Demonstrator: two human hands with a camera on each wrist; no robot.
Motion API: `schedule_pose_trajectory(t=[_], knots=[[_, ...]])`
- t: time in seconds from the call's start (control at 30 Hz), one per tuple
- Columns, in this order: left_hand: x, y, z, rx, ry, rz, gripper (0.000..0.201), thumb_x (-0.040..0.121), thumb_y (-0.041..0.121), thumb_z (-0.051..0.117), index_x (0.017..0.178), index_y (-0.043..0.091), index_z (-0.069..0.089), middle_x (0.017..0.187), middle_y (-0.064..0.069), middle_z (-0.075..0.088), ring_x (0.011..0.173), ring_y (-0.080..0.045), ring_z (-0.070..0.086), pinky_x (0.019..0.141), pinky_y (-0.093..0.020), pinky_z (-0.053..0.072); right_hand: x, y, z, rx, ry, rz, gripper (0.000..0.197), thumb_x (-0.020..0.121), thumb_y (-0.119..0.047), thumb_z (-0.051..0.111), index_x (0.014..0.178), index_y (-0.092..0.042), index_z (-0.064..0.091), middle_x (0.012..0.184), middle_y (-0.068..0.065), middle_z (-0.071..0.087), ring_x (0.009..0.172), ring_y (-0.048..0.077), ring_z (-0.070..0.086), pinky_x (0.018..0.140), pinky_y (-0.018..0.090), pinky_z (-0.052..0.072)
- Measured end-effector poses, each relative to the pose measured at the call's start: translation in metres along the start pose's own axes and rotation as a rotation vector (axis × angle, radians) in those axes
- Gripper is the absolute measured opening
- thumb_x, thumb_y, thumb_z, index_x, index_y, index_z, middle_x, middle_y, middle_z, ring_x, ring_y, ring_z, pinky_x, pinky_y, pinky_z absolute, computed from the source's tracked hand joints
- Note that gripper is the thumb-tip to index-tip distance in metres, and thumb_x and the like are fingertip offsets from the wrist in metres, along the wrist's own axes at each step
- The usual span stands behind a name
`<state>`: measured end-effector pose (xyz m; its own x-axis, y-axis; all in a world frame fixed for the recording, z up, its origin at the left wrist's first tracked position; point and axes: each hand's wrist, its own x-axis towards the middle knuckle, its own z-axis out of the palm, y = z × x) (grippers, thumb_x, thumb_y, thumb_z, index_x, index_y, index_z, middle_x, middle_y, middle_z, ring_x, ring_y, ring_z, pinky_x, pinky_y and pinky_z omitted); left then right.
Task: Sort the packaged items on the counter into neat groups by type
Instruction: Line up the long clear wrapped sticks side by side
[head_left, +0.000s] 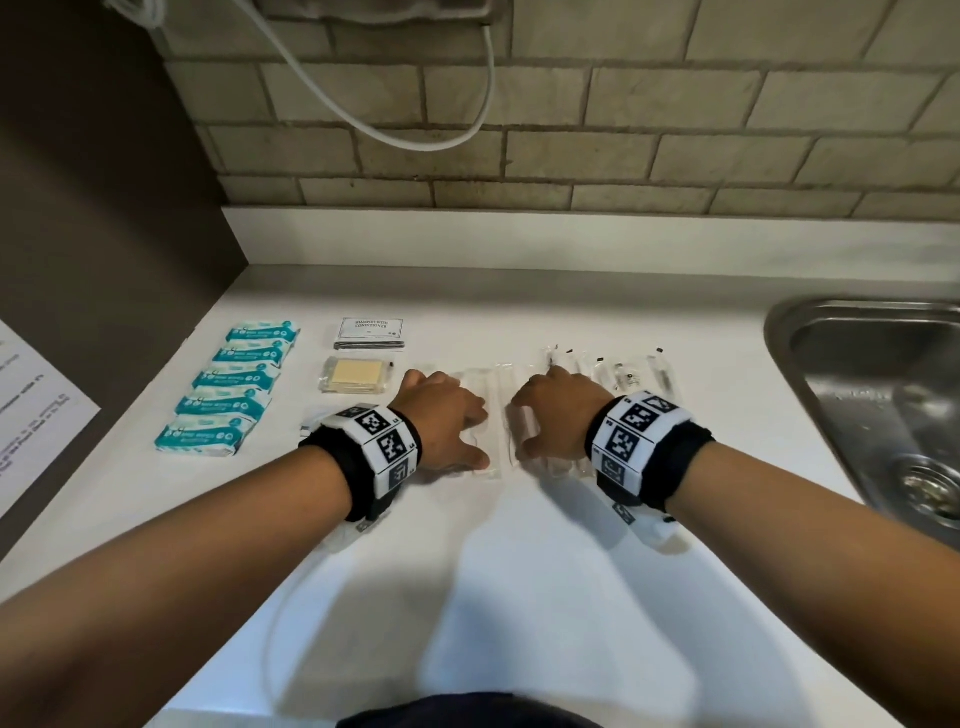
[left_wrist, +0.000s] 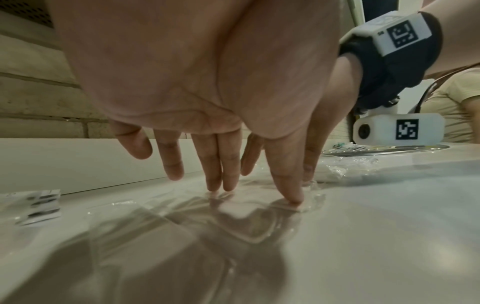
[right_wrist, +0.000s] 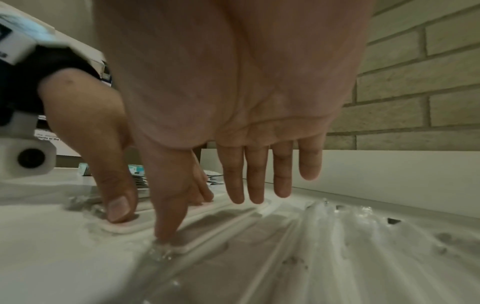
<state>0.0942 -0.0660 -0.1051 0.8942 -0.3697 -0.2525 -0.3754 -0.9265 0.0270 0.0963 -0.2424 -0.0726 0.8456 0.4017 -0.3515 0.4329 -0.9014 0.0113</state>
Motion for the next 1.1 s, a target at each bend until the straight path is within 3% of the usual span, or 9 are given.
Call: schedule_pose_trajectory(t=[0.17, 0.47, 0.83, 1.1], knots=[[-0.003, 0.002, -0.004, 0.014, -0.023, -0.014, 0.058, 0.076, 0.066, 0.060, 0.119, 0.027, 0.063, 0.132, 0.010, 0.058, 0.130, -0.024, 0.038, 0.100, -0.043, 0.023, 0.001, -0.006, 0.004, -0.019, -0.040, -0.014, 0.027, 0.070, -0.038, 0.067, 0.092, -0.025, 0.072, 0.100, -0.002, 0.065, 0.103, 0.022, 0.054, 0.085, 0.037, 0.052], [-0.008, 0.006, -0.009, -0.004, -0.059, -0.036, 0.057, 0.080, 0.061, 0.061, 0.125, 0.026, 0.061, 0.146, 0.016, 0.046, 0.139, -0.023, 0.029, 0.102, -0.043, 0.018, -0.005, -0.007, 0.007, -0.016, -0.009, -0.076, 0.038, 0.078, -0.041, 0.062, 0.110, -0.022, 0.067, 0.115, 0.001, 0.061, 0.109, 0.022, 0.053, 0.087, 0.034, 0.050], [-0.005, 0.007, -0.012, -0.017, -0.082, -0.041, 0.065, 0.081, 0.060, 0.062, 0.138, 0.030, 0.051, 0.153, 0.016, 0.037, 0.144, -0.022, 0.022, 0.105, -0.042, 0.015, -0.004, -0.005, 0.007, -0.012, -0.026, -0.062, 0.042, 0.077, -0.041, 0.062, 0.113, -0.019, 0.065, 0.116, 0.000, 0.059, 0.109, 0.022, 0.051, 0.086, 0.039, 0.053], [-0.004, 0.006, -0.010, 0.023, -0.075, -0.008, 0.057, 0.077, 0.062, 0.061, 0.120, 0.024, 0.063, 0.138, 0.014, 0.054, 0.130, -0.024, 0.039, 0.097, -0.043, 0.022, -0.002, -0.001, 0.008, -0.008, -0.036, -0.074, 0.047, 0.077, -0.046, 0.060, 0.116, -0.020, 0.065, 0.117, 0.001, 0.060, 0.111, 0.023, 0.050, 0.087, 0.040, 0.052]])
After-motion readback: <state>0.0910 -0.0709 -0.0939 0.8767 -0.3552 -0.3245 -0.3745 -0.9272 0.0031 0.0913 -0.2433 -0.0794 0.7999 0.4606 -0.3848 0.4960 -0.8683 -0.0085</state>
